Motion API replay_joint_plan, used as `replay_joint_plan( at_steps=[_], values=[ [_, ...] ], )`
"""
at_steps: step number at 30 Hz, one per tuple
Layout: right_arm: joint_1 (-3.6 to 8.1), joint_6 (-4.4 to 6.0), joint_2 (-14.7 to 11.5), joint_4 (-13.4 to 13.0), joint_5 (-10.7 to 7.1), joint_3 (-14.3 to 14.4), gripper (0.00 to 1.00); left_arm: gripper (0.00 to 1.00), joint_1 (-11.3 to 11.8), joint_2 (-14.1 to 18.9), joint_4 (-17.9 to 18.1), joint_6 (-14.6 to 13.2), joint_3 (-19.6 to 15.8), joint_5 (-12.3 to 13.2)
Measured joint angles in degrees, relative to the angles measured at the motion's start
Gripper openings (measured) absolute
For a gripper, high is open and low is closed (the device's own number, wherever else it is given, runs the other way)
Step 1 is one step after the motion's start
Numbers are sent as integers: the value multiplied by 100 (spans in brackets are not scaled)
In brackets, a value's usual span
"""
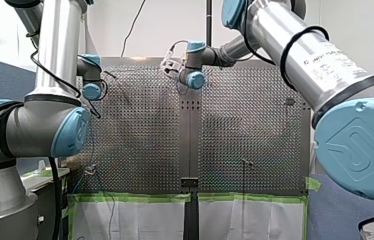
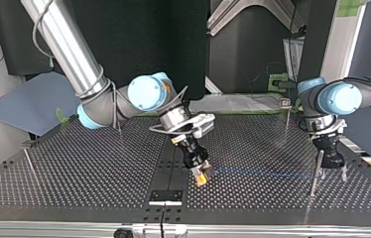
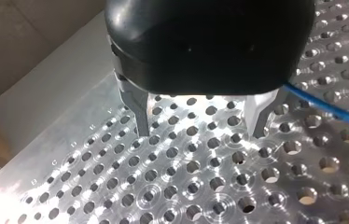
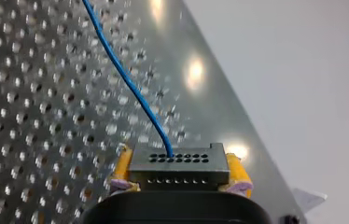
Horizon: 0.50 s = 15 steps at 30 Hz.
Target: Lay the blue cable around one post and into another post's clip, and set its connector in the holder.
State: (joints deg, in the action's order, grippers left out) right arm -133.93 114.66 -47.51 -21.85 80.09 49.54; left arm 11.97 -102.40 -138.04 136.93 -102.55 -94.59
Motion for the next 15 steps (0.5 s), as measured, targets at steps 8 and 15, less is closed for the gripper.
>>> replay_joint_plan(
  at_steps=[8, 15],
  values=[
    [157, -175, 7, 344, 148, 11, 0, 99, -39, -203, -2, -84, 0, 34],
    [326, -302, 8, 459, 319, 213, 0, 99, -51, -237, 3, -150, 0, 35]
  ],
)
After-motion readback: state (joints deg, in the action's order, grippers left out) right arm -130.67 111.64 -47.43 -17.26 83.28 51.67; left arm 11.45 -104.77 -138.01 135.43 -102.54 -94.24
